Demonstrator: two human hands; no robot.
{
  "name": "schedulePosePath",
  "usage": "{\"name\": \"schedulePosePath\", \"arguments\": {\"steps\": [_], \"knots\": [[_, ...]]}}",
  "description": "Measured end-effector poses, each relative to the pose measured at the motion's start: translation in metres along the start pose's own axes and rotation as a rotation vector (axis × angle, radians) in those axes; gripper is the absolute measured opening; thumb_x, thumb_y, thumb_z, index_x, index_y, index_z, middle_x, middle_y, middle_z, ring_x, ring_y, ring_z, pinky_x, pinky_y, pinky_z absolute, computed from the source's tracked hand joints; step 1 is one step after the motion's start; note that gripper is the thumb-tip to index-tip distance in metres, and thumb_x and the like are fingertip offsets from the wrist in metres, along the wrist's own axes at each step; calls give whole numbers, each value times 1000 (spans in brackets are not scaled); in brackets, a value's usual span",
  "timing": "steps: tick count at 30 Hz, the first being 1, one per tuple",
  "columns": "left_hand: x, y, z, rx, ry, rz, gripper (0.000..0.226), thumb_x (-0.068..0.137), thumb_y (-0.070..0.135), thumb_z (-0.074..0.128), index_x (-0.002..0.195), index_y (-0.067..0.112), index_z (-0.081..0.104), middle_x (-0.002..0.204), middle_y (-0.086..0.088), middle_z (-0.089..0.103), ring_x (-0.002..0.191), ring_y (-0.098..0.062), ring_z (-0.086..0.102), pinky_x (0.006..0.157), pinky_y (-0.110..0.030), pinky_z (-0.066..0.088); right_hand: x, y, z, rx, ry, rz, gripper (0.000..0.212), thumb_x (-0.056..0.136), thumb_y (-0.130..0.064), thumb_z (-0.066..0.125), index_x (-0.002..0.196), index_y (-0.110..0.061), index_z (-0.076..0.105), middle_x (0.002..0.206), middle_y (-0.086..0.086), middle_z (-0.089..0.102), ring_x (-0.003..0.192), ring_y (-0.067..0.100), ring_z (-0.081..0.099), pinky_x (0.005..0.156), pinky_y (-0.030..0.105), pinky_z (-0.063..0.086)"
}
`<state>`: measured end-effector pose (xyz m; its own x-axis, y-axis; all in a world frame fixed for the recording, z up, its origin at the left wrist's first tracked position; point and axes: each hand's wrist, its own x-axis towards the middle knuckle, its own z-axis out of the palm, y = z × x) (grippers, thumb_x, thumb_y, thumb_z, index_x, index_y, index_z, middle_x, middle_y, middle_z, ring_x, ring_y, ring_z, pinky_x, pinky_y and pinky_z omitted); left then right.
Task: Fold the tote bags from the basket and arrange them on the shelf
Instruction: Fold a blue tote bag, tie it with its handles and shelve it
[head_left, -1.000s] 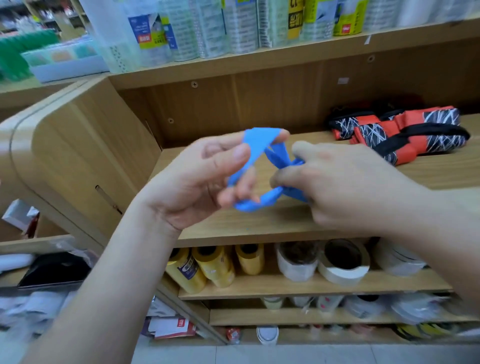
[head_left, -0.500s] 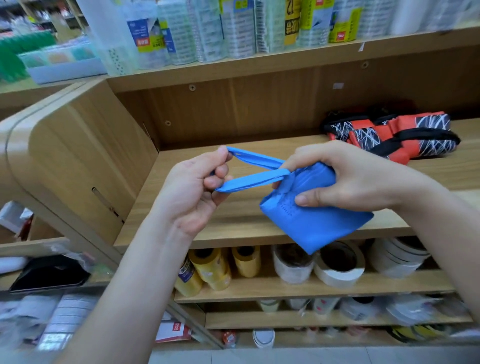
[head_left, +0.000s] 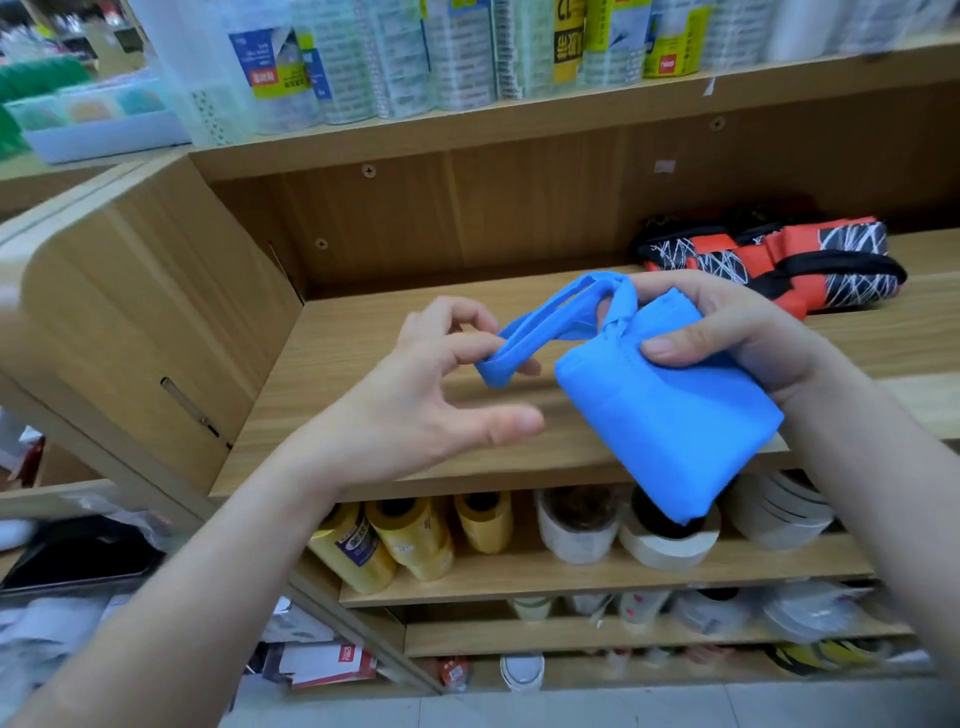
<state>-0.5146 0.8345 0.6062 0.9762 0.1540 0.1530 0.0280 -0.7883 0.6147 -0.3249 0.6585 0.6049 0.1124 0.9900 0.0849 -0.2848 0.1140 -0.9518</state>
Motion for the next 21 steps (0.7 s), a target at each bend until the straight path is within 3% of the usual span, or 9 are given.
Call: {"name": "schedulePosePath", "arguments": {"steps": [2, 3, 6, 8, 12, 15, 17, 18, 21], "knots": [[2, 1, 6, 62, 219, 123, 27, 69, 54, 71, 83, 32, 74, 114, 13, 48, 110, -12, 43, 93, -9, 30, 1, 2, -3, 41, -28, 24, 31, 72, 7, 51, 87, -10, 72, 78, 10, 71, 63, 22, 71, 55, 27, 56], [3, 2, 6, -95, 291, 154, 24, 70, 45, 74, 78, 23, 74, 109, 10, 54, 105, -13, 48, 92, -14, 34, 1, 4, -6, 60, -44, 31, 26, 71, 5, 61, 91, -8, 71, 80, 11, 71, 65, 23, 72, 57, 28, 57], [6, 8, 0, -874, 208, 189, 16, 76, 28, 76, 82, 15, 71, 80, 2, 62, 84, -16, 59, 90, -31, 46, 3, 12, -8, 151, -44, 70, 48, 57, -13, 86, 99, -4, 65, 83, 14, 70, 67, 25, 71, 58, 30, 57], [11, 12, 2, -1044, 160, 189, 20, 83, 31, 68, 94, 15, 69, 64, 5, 52, 67, -14, 54, 93, -38, 46, 5, 18, -7, 224, -42, 50, 51, 59, -14, 85, 102, -2, 61, 84, 14, 69, 67, 25, 71, 58, 29, 57], [16, 16, 10, -1005, 17, 133, 50, 83, 31, 70, 129, 15, 56, 66, 12, 48, 57, -6, 42, 75, -22, 48, 6, 27, -1, 238, 70, -18, 41, 59, -14, 81, 97, -5, 70, 85, 13, 71, 69, 23, 72, 60, 28, 57], [18, 21, 17, -746, -1, 91, 49, 84, 16, 71, 131, 20, 56, 90, 2, 67, 77, -6, 58, 67, -21, 49, 9, 34, 6, 231, 244, -39, 29, 70, -3, 67, 98, 0, 68, 86, 17, 72, 70, 25, 71, 61, 28, 58], [17, 22, 26, -624, 47, 68, 52, 77, 22, 77, 126, 25, 60, 106, -18, 66, 98, -14, 60, 78, -43, 55, 11, 37, 9, 278, 356, -61, 31, 77, -4, 56, 106, 4, 64, 93, 21, 70, 77, 30, 70, 68, 33, 59], [14, 22, 31, -591, 75, 56, 57, 71, 25, 81, 124, 27, 61, 113, -19, 65, 105, -16, 60, 90, -48, 53, 12, 38, 10, 285, 418, -74, 34, 77, -5, 55, 109, 4, 63, 96, 22, 69, 81, 32, 69, 72, 36, 59], [8, 19, 49, -606, 172, 48, 64, 66, 17, 87, 122, 31, 58, 121, 7, 67, 115, -10, 61, 100, -28, 48, 14, 37, 9, 244, 595, -118, 39, 70, -5, 61, 108, 3, 64, 96, 22, 69, 83, 35, 68, 75, 39, 58]]}}
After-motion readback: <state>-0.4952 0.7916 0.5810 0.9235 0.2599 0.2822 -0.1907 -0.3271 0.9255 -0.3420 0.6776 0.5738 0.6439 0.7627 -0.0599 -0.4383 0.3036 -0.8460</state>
